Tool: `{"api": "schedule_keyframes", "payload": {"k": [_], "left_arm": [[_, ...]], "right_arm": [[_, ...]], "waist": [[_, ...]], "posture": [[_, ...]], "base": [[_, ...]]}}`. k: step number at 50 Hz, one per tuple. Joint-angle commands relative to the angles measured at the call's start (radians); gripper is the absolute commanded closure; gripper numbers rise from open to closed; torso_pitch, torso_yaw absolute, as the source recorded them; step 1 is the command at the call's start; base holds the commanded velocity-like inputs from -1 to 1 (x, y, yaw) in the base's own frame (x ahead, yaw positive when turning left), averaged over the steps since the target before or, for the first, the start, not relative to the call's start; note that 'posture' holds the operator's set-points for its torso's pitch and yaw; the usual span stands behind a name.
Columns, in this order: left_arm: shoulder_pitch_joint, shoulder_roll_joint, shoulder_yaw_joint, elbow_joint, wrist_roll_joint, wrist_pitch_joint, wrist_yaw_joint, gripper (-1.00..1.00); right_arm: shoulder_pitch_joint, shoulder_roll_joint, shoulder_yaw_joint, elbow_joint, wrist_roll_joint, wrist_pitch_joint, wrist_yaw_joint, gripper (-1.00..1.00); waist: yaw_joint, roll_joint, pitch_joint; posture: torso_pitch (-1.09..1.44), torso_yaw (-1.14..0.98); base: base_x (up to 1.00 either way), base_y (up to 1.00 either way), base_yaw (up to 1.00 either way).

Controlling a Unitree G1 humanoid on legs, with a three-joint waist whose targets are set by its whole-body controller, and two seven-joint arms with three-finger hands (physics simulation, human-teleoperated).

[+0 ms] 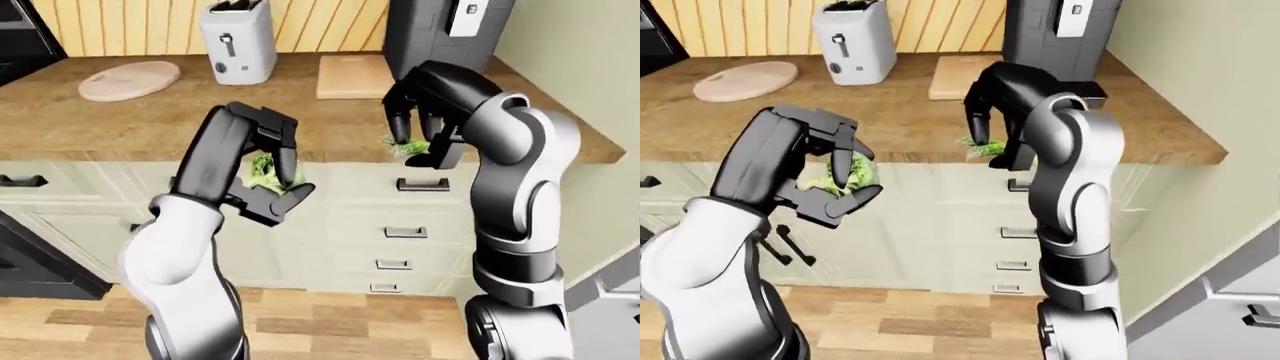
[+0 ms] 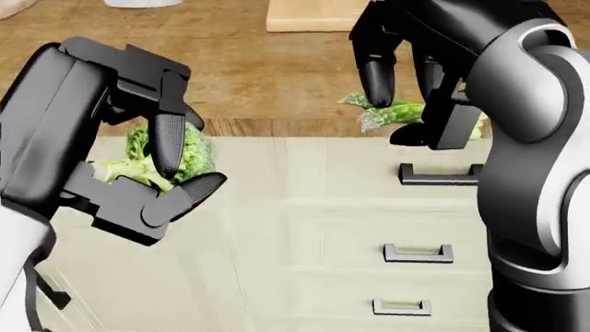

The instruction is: Place the asparagus and the broccoli on separate cutting boards.

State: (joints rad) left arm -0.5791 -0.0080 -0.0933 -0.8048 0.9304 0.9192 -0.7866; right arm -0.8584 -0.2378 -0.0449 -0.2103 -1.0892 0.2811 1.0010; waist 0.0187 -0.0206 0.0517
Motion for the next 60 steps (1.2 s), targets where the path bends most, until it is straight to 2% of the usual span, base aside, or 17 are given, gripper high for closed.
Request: {"api": "schedule_keyframes", "payload": {"k": [1,3,4,8,10,12,21,25,37,41,42,44,51,54,55,57,60], "left_arm": [[-0.020,0.006,0.006,-0.024,0.011,-0.019,0.023,1.00],[-0.021,0.007,0.003,-0.026,0.013,-0.015,0.022,1.00],[-0.020,0.007,0.002,-0.026,0.013,-0.016,0.023,1.00],[-0.027,0.008,0.001,-0.027,0.018,-0.010,0.017,1.00],[-0.036,0.010,0.005,-0.026,0.019,-0.006,0.013,1.00],[-0.043,0.014,0.010,-0.023,0.019,-0.004,0.011,1.00],[-0.047,0.014,0.007,-0.018,0.015,0.001,0.019,1.00],[-0.044,0.012,0.008,-0.018,0.011,0.001,0.022,1.00],[-0.032,0.011,0.007,-0.023,-0.003,0.001,0.038,1.00],[-0.032,0.017,0.010,-0.026,-0.007,0.004,0.038,1.00],[-0.033,0.017,0.011,-0.025,-0.007,0.004,0.038,1.00],[-0.040,0.017,0.013,-0.022,-0.009,0.009,0.039,1.00],[-0.047,0.031,0.019,-0.027,-0.014,0.019,0.036,1.00],[-0.058,0.037,0.018,-0.035,-0.004,0.033,0.023,1.00],[-0.058,0.038,0.022,-0.034,-0.007,0.031,0.024,1.00],[-0.059,0.040,0.024,-0.035,-0.008,0.031,0.024,1.00],[-0.060,0.043,0.027,-0.034,-0.011,0.031,0.026,1.00]], "right_arm": [[-0.046,0.001,0.004,-0.045,0.010,-0.016,-0.021,1.00],[-0.045,0.002,0.003,-0.043,0.011,-0.011,-0.024,1.00],[-0.048,0.003,0.002,-0.038,0.008,-0.010,-0.039,1.00],[-0.060,-0.003,-0.001,-0.035,0.011,-0.001,-0.049,1.00],[-0.063,-0.004,0.000,-0.038,0.012,0.004,-0.042,1.00],[-0.062,-0.004,0.001,-0.040,0.015,0.005,-0.041,1.00],[-0.060,-0.008,-0.001,-0.037,0.024,0.004,-0.050,1.00],[-0.054,-0.007,0.001,-0.038,0.024,0.003,-0.053,1.00],[-0.046,0.002,0.007,-0.036,0.023,-0.006,-0.070,1.00],[-0.047,0.005,0.006,-0.037,0.023,-0.003,-0.068,1.00],[-0.047,0.004,0.005,-0.036,0.025,-0.004,-0.070,1.00],[-0.046,0.004,0.005,-0.039,0.026,-0.002,-0.068,1.00],[-0.046,0.006,0.007,-0.037,0.031,0.006,-0.059,1.00],[-0.051,0.006,0.009,-0.033,0.030,0.005,-0.059,1.00],[-0.051,0.008,0.010,-0.037,0.030,0.007,-0.055,1.00],[-0.047,0.011,0.012,-0.046,0.032,0.007,-0.048,1.00],[-0.047,0.012,0.010,-0.045,0.034,0.006,-0.050,1.00]], "waist": [[0.005,-0.015,-0.023],[-0.023,-0.007,-0.024],[-0.001,-0.041,-0.008],[-0.040,0.013,0.000],[-0.038,0.092,-0.026],[-0.042,0.071,0.032],[0.005,0.022,0.003],[0.017,-0.074,-0.017],[-0.012,0.011,-0.011],[-0.024,0.083,-0.039],[-0.015,0.061,-0.019],[-0.014,0.084,0.012],[-0.020,0.031,0.023],[-0.025,-0.056,-0.003],[-0.011,-0.026,-0.004],[-0.022,-0.044,0.004],[-0.024,-0.066,-0.043]], "posture": [[0.00,0.00],[0.00,0.00],[0.00,0.00],[0.00,0.00],[0.00,0.00],[0.00,0.00],[0.00,0.00],[0.00,0.00],[0.00,0.00],[0.00,0.00],[0.00,0.00],[0.00,0.00],[0.00,0.00],[0.00,0.00],[0.00,0.00],[0.00,0.00],[0.00,0.00]], "base": [[0.00,0.00,1.00],[0.00,0.44,0.50],[0.00,0.00,0.00],[0.00,0.00,0.00],[0.27,-0.02,0.00],[0.53,-0.15,0.00],[0.52,-0.16,0.00],[0.53,-0.16,0.00],[0.57,-0.07,0.00],[0.64,0.00,0.00],[0.62,0.00,0.00],[0.57,0.00,0.00],[0.06,0.00,0.00],[0.00,0.00,0.00],[0.00,0.00,0.00],[0.00,0.00,0.00],[-0.74,0.02,0.00]]}}
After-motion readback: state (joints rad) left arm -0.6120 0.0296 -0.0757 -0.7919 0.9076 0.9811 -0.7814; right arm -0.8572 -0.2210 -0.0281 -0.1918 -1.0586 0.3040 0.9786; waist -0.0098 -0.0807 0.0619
